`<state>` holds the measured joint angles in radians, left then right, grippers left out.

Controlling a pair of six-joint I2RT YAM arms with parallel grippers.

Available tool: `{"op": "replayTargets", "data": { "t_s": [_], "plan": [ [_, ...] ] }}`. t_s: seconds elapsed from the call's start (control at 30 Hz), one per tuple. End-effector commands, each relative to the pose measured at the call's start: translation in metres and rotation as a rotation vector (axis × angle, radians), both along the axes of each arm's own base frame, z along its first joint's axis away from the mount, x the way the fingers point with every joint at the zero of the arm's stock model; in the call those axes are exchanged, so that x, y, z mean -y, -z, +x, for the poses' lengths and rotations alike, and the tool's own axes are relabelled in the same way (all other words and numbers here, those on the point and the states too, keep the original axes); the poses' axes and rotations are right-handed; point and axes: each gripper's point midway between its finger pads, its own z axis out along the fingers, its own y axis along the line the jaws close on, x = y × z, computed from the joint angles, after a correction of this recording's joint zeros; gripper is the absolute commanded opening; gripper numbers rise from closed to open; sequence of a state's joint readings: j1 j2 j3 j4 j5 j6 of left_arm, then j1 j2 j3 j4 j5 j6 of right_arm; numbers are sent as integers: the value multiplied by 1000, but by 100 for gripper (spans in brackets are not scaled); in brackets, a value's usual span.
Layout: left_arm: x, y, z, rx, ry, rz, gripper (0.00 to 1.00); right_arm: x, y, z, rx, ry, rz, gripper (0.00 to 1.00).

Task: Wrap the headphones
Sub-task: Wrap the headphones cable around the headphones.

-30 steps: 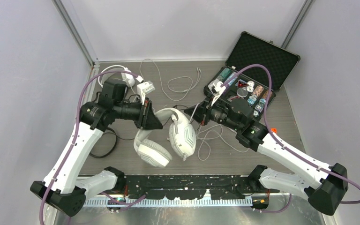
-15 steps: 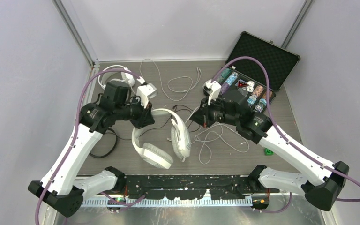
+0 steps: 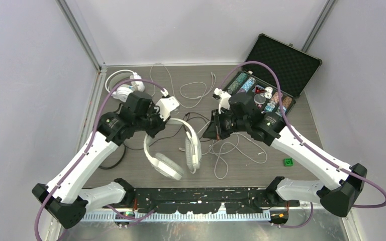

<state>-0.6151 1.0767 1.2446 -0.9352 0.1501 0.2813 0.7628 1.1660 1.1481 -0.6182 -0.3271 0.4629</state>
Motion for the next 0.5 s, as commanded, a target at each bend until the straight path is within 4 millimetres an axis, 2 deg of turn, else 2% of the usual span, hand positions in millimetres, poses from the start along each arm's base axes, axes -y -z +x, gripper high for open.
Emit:
{"op": "replayTargets", "data": {
  "t_s": [0.0, 0.47],
  "plan": [
    [-11, -3, 11, 83, -30, 56, 0, -9, -49, 1, 22, 12, 132, 0],
    [-16, -1, 30, 145, -108, 71, 0, -19, -64, -4, -18, -21, 183, 1]
  ]
}}
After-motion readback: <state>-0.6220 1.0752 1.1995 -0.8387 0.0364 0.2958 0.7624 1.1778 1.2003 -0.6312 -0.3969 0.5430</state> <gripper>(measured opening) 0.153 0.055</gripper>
